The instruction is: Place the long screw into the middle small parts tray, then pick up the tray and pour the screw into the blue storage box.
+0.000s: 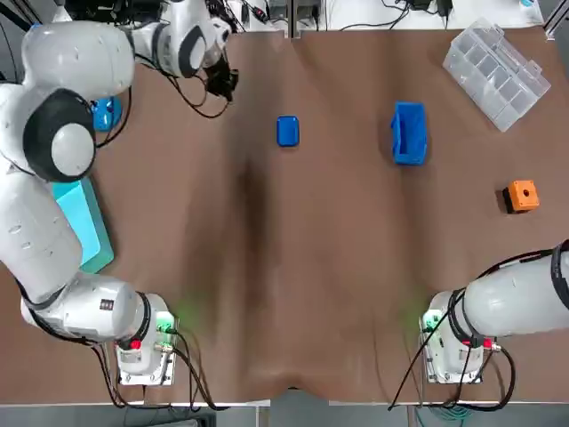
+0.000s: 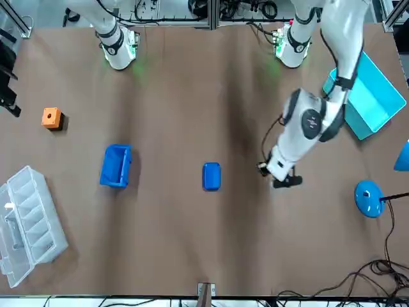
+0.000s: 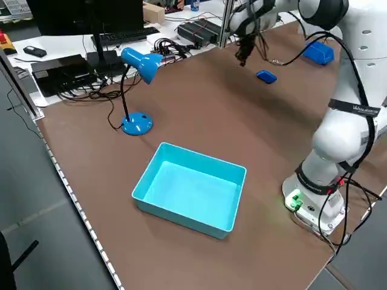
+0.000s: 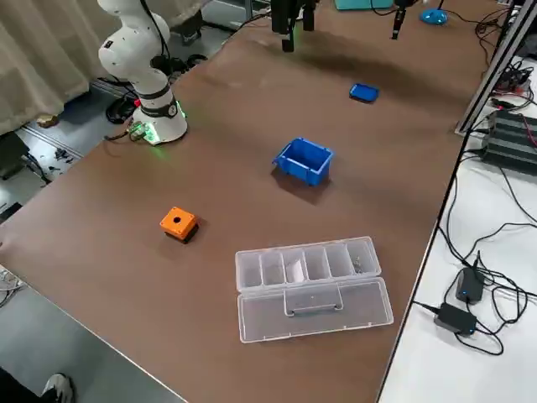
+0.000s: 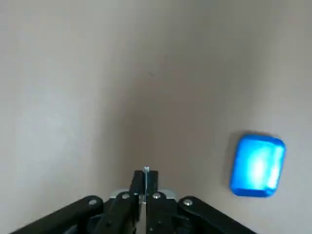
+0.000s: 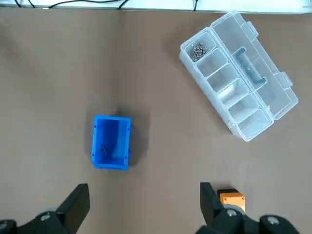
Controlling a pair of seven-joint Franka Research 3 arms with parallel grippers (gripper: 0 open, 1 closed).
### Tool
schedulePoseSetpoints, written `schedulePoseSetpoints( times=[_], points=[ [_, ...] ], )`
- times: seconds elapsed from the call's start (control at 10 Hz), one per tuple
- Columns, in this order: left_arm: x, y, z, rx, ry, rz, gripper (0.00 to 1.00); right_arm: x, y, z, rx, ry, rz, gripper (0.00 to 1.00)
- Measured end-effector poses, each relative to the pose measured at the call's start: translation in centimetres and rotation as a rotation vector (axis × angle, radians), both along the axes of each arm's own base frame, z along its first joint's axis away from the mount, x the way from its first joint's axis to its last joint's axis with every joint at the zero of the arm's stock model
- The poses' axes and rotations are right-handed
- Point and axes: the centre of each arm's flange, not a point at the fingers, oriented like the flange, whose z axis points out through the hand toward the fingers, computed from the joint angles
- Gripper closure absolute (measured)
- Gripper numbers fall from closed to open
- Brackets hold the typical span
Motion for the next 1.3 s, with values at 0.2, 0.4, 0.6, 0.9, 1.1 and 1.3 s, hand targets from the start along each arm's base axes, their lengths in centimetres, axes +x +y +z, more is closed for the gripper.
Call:
schedulePoseSetpoints(
  times=[0.2,0.4,0.6,0.9,1.1,1.3],
  points=[
    [-1.8,-5.5,0.0,-0.018,0.005,-0.021,0.94,-0.2,0.5,-0.2,0.002,0.023,0.009,0.00],
    [-1.7,-9.7,-0.7,-0.048,0.013,-0.013,0.94,0.2,3.4,-0.7,0.002,0.033,0.062,0.00],
    [-1.7,-12.5,-3.0,-0.063,0.038,-0.020,0.94,0.9,6.5,-1.8,-0.001,0.053,0.104,0.00],
    [-1.2,-16.6,-9.0,-0.067,0.073,-0.052,0.94,1.2,7.5,-2.7,-0.003,0.074,0.122,0.00],
    [-0.9,-17.4,-11.5,-0.066,0.080,-0.056,0.94,1.8,11.5,-4.4,-0.011,0.106,0.188,0.00],
    [-1.0,-17.7,-12.3,-0.065,0.067,-0.060,0.91,2.0,13.4,-5.6,-0.017,0.137,0.218,0.00]
  ],
)
